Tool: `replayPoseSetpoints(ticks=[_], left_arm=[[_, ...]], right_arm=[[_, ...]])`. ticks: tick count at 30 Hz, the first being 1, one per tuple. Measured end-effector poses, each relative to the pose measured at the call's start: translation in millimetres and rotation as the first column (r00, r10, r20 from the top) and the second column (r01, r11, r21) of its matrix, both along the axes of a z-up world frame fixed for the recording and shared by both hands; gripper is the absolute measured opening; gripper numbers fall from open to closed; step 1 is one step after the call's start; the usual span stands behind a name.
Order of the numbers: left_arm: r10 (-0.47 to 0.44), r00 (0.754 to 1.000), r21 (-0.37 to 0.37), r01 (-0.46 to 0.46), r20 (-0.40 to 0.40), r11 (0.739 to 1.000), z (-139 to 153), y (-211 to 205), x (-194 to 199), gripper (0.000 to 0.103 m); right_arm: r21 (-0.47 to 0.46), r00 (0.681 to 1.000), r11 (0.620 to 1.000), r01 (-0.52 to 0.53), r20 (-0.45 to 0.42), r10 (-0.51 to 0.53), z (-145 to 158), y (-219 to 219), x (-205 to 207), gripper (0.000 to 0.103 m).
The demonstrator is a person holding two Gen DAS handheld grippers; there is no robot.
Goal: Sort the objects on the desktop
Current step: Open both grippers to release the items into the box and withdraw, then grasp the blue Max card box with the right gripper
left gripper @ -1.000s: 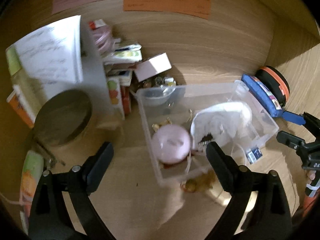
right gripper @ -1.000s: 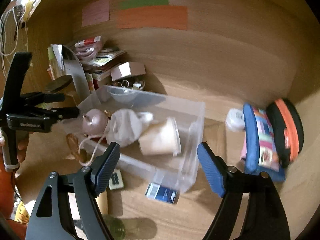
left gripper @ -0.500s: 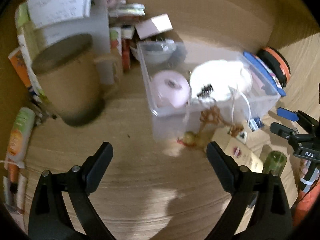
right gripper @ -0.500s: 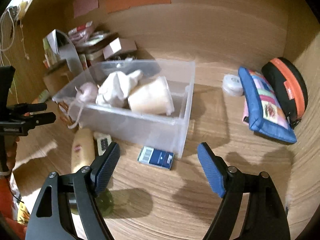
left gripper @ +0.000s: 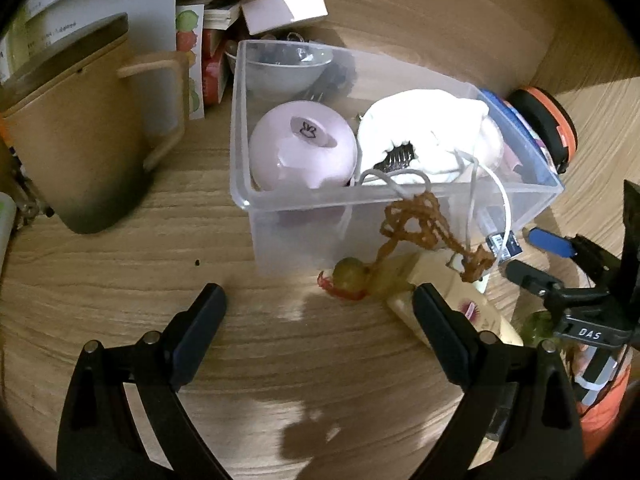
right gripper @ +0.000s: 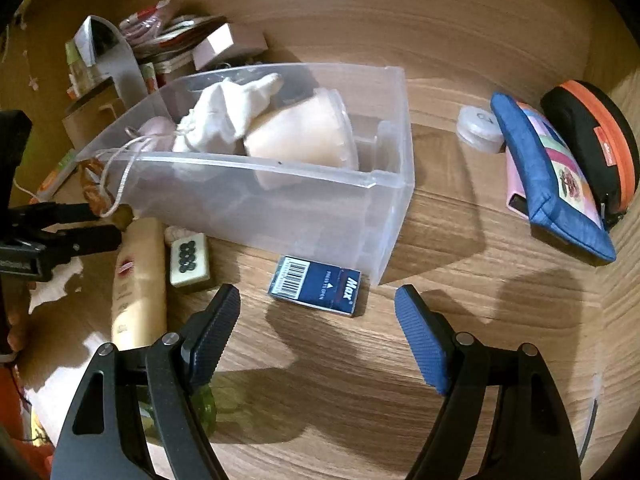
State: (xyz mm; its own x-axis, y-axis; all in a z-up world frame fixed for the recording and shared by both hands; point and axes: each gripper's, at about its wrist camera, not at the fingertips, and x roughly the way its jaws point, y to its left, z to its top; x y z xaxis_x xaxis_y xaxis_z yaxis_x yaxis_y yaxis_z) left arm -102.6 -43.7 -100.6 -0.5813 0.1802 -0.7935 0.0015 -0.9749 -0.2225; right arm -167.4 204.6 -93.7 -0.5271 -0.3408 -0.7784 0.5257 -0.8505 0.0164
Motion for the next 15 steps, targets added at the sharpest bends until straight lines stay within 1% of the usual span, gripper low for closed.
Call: replayPoseSetpoints(ticks=[2,3,4,7,10,15], left_arm=[[-0.011,1.0,0.015,0.011,-0.007,1.0,0.0,1.5,0.2,0.095],[-0.022,1.0,0.022,0.022,-0.011,1.0,0.6,4.3,-0.2,0.092],[-0.037,0.999,0.038,0.037,-0.016,0.999,1.1,6.2,-1.0,0.085],[-0.075,0.997,0.089,0.077,-0.028,0.993,1.8,10.1,-2.5,0.073],[-0.086,0.996,0.12,0.089,-0.027,0.989,1.7,9.4,-6.5,0.07],[-0.085,0.996,0.115,0.088,-0.031,0.989,1.8,9.6,-6.8,0.07]], right_arm=[[0.003,1.0,1.0,0.008,0.007,-0.008,-2.1,-0.9,-2.0,0.077],[0.009,1.0,1.0,0.01,0.007,-0.01,-2.8,-1.8,-2.4,0.077],[0.014,1.0,1.0,0.013,0.005,-0.013,-3.3,-2.6,-2.7,0.077],[0.023,1.0,0.999,0.026,0.012,-0.027,-5.5,-4.6,-4.1,0.076],[0.006,0.999,0.999,0.034,0.032,-0.034,-6.7,-4.6,-6.0,0.075],[0.018,0.999,0.999,0.036,0.031,-0.036,-7.3,-8.3,-5.2,0.076]])
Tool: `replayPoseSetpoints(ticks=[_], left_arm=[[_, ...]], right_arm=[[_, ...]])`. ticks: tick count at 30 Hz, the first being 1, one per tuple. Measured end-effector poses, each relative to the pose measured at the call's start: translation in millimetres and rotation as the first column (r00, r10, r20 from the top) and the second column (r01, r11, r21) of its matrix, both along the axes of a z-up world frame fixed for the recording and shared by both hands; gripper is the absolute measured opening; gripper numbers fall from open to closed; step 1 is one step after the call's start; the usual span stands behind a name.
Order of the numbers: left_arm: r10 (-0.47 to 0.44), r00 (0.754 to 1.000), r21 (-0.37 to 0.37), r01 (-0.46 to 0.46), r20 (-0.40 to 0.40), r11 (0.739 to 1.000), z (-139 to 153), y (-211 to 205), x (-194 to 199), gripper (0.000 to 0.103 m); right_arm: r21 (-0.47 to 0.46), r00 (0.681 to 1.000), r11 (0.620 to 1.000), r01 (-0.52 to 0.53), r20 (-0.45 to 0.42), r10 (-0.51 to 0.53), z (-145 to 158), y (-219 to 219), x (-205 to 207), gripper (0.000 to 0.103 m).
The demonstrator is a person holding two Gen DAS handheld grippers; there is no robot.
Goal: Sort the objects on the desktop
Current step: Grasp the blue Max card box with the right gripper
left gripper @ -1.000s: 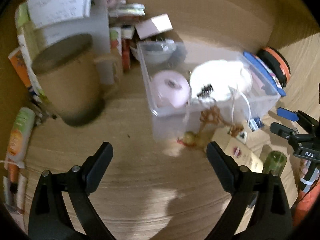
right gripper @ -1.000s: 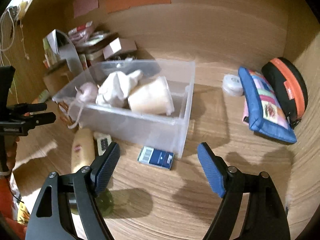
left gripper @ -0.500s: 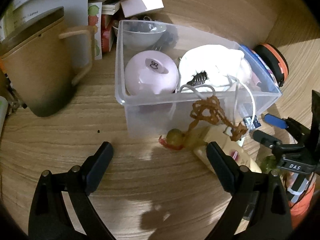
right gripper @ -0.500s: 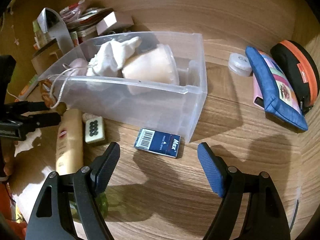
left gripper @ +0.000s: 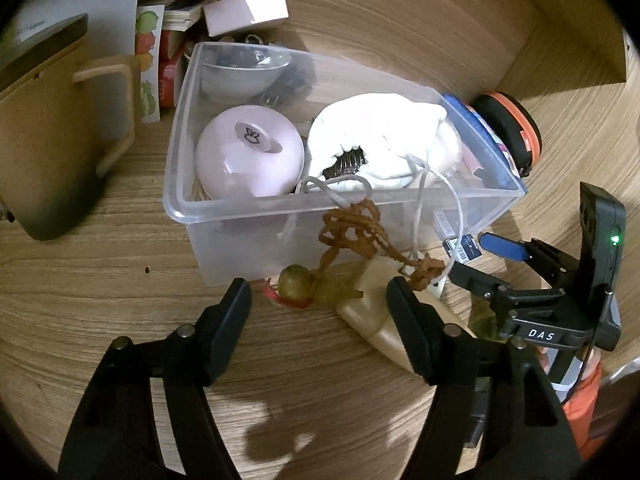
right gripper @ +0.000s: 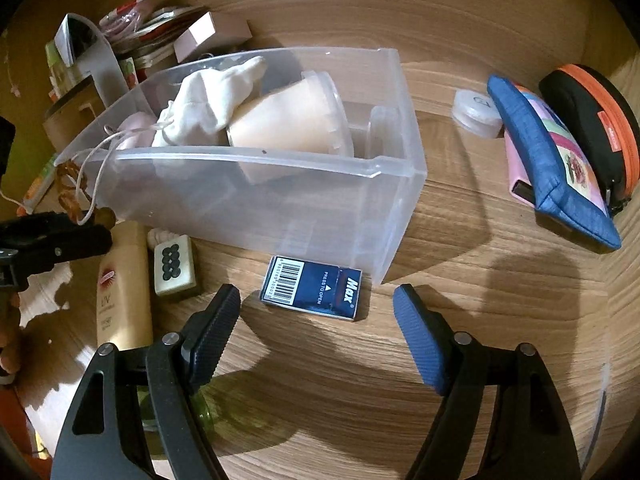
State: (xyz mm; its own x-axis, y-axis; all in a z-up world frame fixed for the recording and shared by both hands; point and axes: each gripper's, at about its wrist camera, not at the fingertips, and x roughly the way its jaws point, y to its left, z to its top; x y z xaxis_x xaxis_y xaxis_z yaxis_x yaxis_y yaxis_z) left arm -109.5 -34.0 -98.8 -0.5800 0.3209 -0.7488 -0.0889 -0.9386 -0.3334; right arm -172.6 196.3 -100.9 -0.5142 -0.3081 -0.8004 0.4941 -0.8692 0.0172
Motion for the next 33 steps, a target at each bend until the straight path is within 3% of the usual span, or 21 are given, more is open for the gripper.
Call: replayPoseSetpoints(ticks=[7,13,17,21,22,33], left_arm=[[-0.019,1.0,0.066,0.019,0.003,0.998,-1,-2,-1,0.052],[-0.044,0.999,0.075,0.045,-0.007,0.996,2,-1,0,0.042],[-0.05,0.999,0.072,0.051,-0.014,0.996,4,0,2,0.037],[-0.043,0.999,0.068,0.045,-0.024,0.997,6,-1,5,0.024],[-0.042,0.999,0.069,0.043,-0.024,0.997,6,-2,6,0.023],[-0.048,0.999,0.121,0.045,0.017,0.992,1,-6,12,0.02]], right_arm=[[0.024,1.0,1.0,0.003,-0.006,-0.003,0,-8,1,0.077],[-0.009,0.999,0.999,0.053,-0.012,-0.053,3,2,-2,0.053],[-0.035,0.999,0.998,0.053,-0.005,-0.053,4,6,-3,0.052],[-0.068,0.998,0.996,0.057,0.005,-0.057,6,8,-1,0.049],[-0.086,0.999,0.995,0.045,0.006,-0.045,7,9,1,0.045],[-0.105,0.997,0.993,0.047,-0.055,-0.053,19,19,20,0.045]])
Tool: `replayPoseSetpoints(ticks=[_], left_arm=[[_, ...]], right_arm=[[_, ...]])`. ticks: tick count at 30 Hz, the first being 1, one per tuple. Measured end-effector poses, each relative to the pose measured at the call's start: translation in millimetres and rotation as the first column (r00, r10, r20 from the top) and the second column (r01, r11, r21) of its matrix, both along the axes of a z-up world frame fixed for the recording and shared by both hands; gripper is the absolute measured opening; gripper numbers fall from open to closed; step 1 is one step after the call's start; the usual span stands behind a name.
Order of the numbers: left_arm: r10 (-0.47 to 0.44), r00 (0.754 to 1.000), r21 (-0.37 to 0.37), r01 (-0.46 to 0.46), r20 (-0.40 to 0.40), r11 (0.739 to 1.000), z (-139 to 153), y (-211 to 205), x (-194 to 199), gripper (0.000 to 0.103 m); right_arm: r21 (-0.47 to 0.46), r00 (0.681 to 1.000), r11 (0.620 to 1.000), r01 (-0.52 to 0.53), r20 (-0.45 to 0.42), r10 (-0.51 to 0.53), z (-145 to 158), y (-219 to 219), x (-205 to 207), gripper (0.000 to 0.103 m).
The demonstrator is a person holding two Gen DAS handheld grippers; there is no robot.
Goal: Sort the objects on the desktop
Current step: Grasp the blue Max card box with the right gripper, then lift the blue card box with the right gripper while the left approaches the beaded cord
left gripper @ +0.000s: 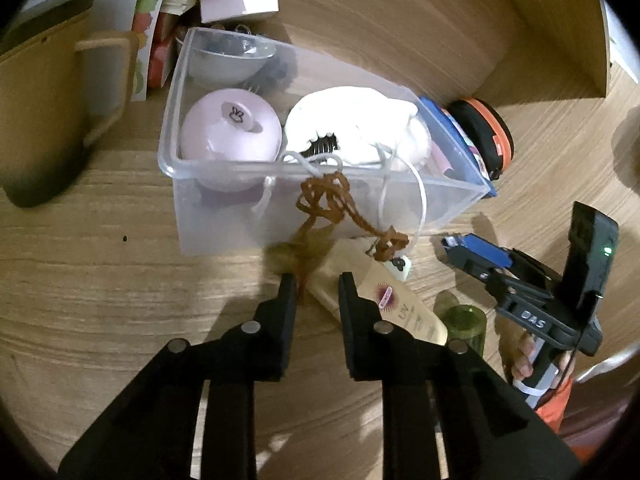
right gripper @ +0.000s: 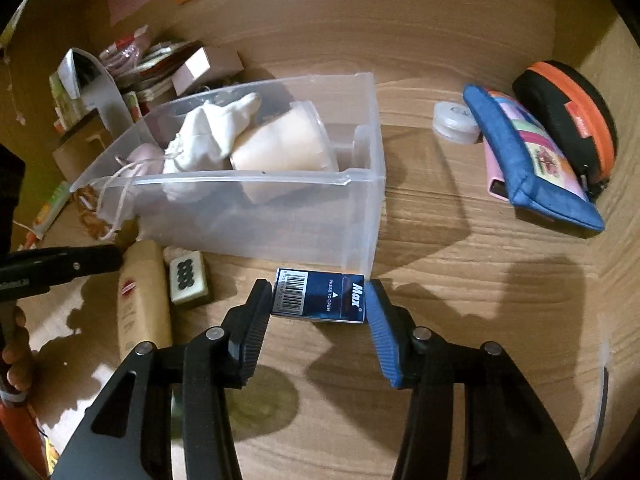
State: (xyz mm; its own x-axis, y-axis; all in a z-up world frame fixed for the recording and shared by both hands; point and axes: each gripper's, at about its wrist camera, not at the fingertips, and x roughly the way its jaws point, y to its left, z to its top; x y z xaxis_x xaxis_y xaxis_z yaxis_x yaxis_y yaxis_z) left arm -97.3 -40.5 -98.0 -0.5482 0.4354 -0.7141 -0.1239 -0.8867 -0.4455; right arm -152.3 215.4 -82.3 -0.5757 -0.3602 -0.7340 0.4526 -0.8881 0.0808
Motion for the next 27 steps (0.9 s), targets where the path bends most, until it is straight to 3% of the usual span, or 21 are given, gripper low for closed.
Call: replayPoseSetpoints(ticks=[3,8,10,12,21,27], left_arm=[[0.019,1.0,-0.009,-0.019,0.014,1.0,-1,-1,-3,0.037],[0.047,0.999,-0.044,-0.046,0.018,0.998,2,-4,-1,0.044],[0.075,0.997,-0.063,-0.075,0.006,0.995,6,-7,3,0.056],[0.109,0.994,-0.089,-0.109,-0.005,0.99,8,-10,5,0.061],[0.135,0.99,-0.025,-0.134,0.04,0.991,-1,-13,-9,0.061],[0.143,0.989,-0.052,-0.141,0.027,0.989,-1,-4,-13,0.058]], right_arm=[[-0.015,1.0,1.0,-0.005,0.004,0.005,1,8,5,0.045],[-0.019,1.0,1.0,-0.003,0.009,0.003,-3,18,11,0.045],[-0.022,1.0,1.0,-0.001,0.001,0.001,-2,22,13,0.045],[-0.024,1.0,1.0,0.003,0.003,-0.003,-2,25,12,0.045],[-0.085,1.0,0.996,-0.017,0.025,0.019,-3,31,8,0.045],[-0.121,0.997,0.992,-0.036,0.056,0.043,-7,34,4,0.045]])
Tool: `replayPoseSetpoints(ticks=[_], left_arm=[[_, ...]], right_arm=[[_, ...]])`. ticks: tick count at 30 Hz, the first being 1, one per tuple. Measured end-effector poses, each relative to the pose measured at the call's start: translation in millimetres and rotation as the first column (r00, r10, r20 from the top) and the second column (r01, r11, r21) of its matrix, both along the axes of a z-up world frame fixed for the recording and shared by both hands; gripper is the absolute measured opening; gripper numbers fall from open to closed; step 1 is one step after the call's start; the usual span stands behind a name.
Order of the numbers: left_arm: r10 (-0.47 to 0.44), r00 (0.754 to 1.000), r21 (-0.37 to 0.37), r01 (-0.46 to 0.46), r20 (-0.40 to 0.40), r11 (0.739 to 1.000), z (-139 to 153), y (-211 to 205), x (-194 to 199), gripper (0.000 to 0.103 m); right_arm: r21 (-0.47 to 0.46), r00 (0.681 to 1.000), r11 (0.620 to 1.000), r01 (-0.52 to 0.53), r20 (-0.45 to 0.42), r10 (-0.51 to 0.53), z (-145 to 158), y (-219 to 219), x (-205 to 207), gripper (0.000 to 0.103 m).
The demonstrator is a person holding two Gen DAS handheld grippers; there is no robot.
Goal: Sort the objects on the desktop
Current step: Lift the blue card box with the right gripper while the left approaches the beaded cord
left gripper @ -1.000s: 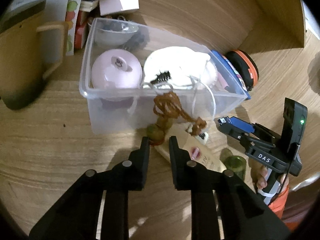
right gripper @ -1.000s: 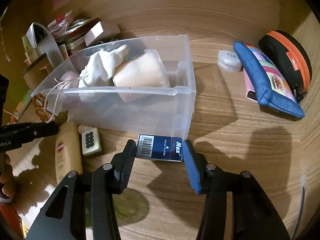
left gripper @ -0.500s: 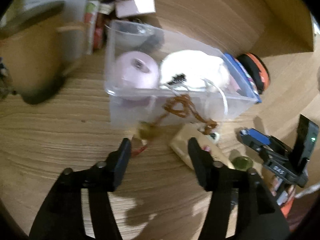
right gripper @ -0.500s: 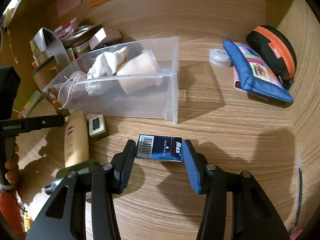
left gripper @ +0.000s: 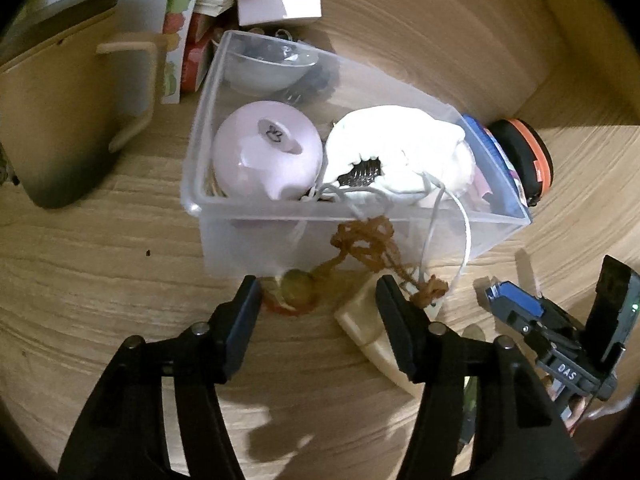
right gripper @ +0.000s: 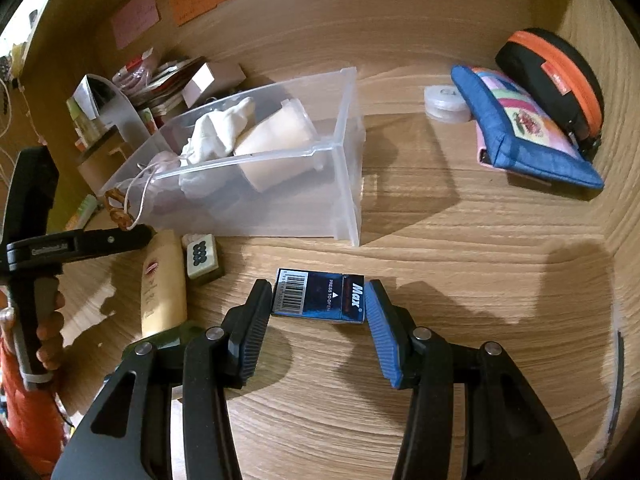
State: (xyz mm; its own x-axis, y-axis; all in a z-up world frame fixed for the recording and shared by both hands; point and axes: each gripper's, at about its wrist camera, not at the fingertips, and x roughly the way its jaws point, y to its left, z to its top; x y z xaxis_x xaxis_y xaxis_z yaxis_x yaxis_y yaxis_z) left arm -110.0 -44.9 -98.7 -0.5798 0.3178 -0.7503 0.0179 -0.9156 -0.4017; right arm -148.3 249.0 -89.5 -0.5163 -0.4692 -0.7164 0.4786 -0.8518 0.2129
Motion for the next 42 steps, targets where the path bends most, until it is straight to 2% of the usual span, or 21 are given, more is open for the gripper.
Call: replayPoseSetpoints(ticks=[3,5,7,10,17,19,21,33,42], left_arm=[[0.012,1.0,-0.004,-0.012,-0.006,1.0,1,4,1,0.058],[0.019,1.0,0.022,-0.018,-0.008,1.0,0,4,0,0.054],[0.016,1.0,0.082,-0.016,0.002,0.997,-2,2,-1,0.04],[-0.004,1.0,0.132,0.004,0.001,0.991,-2,3,-5,0.031],[0.006,1.0,0.077,-0.006,-0.007,0.997,4,4,2,0.026],[0.006,1.0,0.072,-0.006,-0.007,0.997,4,2,5,0.016],[0.019,1.0,0.034,-0.018,-0.02,0.999,8,1,9,0.016],[0.043,0.999,-0.05,-0.043,-0.005,0.998,4,-9,9,0.014],[0.022,0.998,-0.089,-0.028,-0.064,0.996,26,-15,40,0.011]], right_arm=[[-0.003,1.0,1.0,-0.014,-0.004,0.014,0,-2,2,0.045],[-0.008,1.0,1.0,-0.022,-0.005,0.022,0,-2,3,0.045],[-0.01,1.0,1.0,-0.027,-0.004,0.027,0,-3,3,0.045],[-0.013,0.999,0.999,-0.032,-0.007,0.032,1,-3,4,0.045],[-0.024,1.0,0.999,-0.03,-0.011,0.03,1,-2,5,0.045],[-0.027,1.0,0.999,-0.027,-0.012,0.026,1,-2,6,0.045],[-0.031,1.0,0.999,-0.026,-0.015,0.026,2,-1,6,0.045],[-0.023,0.999,0.999,-0.028,-0.024,0.028,3,-3,8,0.045],[-0.034,0.999,0.999,-0.022,-0.038,0.021,4,-2,10,0.045]])
